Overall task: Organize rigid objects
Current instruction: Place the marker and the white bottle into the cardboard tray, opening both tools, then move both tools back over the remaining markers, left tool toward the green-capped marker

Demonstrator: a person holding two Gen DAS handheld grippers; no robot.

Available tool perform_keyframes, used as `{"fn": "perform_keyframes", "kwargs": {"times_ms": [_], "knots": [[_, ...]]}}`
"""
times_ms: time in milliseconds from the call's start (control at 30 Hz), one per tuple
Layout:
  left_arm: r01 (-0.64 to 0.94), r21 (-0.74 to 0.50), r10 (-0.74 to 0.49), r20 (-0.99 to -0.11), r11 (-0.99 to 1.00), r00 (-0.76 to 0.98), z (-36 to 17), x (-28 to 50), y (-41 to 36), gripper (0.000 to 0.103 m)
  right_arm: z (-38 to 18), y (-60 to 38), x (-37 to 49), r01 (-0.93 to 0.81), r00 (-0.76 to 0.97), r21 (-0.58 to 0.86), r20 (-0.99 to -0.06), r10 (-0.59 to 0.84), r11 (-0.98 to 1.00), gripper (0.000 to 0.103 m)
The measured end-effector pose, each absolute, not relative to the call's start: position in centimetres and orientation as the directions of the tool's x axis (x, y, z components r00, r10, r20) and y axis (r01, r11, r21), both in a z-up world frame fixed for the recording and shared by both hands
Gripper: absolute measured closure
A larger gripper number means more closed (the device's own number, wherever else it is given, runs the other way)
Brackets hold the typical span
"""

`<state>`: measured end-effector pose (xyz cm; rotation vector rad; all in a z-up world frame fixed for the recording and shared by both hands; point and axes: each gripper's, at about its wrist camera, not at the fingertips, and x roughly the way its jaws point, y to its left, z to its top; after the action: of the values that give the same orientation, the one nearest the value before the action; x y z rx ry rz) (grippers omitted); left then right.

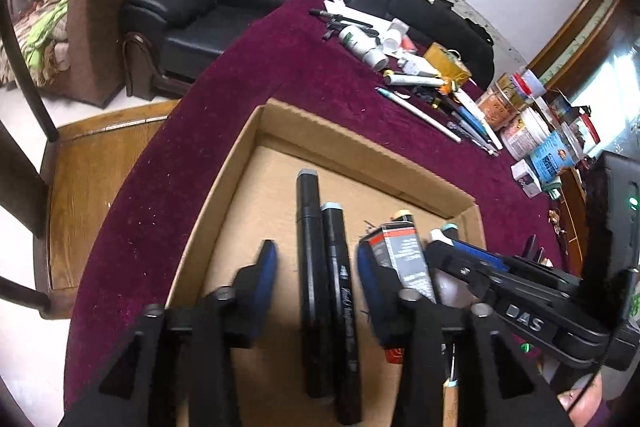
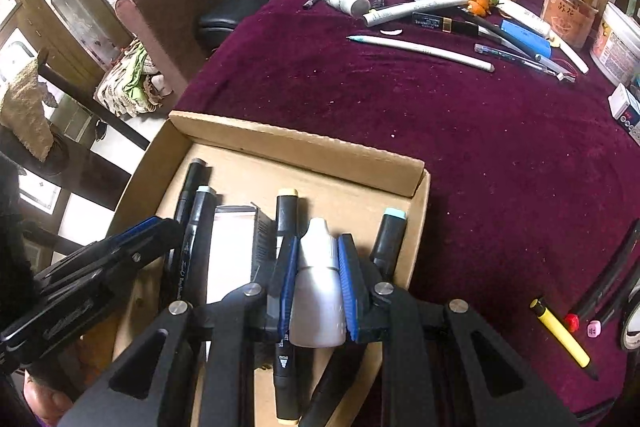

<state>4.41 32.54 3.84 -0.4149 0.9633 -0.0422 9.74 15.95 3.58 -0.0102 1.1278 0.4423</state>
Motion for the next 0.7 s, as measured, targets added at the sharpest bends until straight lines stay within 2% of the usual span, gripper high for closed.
{"fn": "perform_keyframes", "kwargs": {"times_ms": [33,67,133,167,233,300,400,500,667,700], "knots": [[-0.154,-0.341,-0.192,-0.786,0.927,0.587,4.3,4.1,32.4,0.024,3.6,15.9,9.7,-0.347,0.352,0.211,-0.874,0.335,0.914,0.083],[-0.159,-0.333,-0.178,-0.782,0.930,0.598,4.6,3.9,32.3,0.020,3.6,15.9,9.7,-0.345,0.353,0.211,-0.874,0.335,0.915,0.083],[-0.167,-0.331,-0.165,-0.771,0.929,0.615,5.2,3.4,32.6,0.020,3.5,15.8,9.7,-0.345,0.351,0.220,-0.871,0.343,0.912,0.079],[-0.171,-0.338,-0.168,-0.771,0.925,0.614,5.3,3.2,32.8,0.020,3.6,15.7,9.6,-0.345,0.353,0.227,-0.868,0.350,0.911,0.074],[-0.193,-0.366,-0.179,-0.769,0.910,0.614,5.6,2.6,33.5,0.020,4.2,15.3,9.1,-0.347,0.363,0.262,-0.848,0.386,0.901,0.057],[-0.219,-0.372,-0.165,-0.766,0.902,0.621,6.1,1.6,33.9,0.020,5.2,14.9,8.4,-0.352,0.380,0.272,-0.833,0.402,0.896,0.049],[-0.230,-0.366,-0.141,-0.753,0.902,0.643,7.3,-0.1,33.4,0.020,7.4,13.9,6.6,-0.383,0.429,0.266,-0.797,0.425,0.885,0.047],[-0.205,-0.362,-0.132,-0.718,0.909,0.684,9.0,-2.4,31.5,0.019,9.3,12.3,4.4,-0.406,0.501,0.223,-0.757,0.420,0.886,0.039],[-0.125,-0.365,-0.166,-0.668,0.923,0.726,10.9,-4.9,26.9,0.015,11.3,7.2,0.0,-0.374,0.662,0.097,-0.668,0.339,0.922,0.032],[-0.107,-0.369,-0.179,-0.659,0.923,0.730,11.1,-5.3,25.7,0.014,11.4,6.4,-0.4,-0.363,0.683,0.078,-0.656,0.322,0.929,0.028]]}}
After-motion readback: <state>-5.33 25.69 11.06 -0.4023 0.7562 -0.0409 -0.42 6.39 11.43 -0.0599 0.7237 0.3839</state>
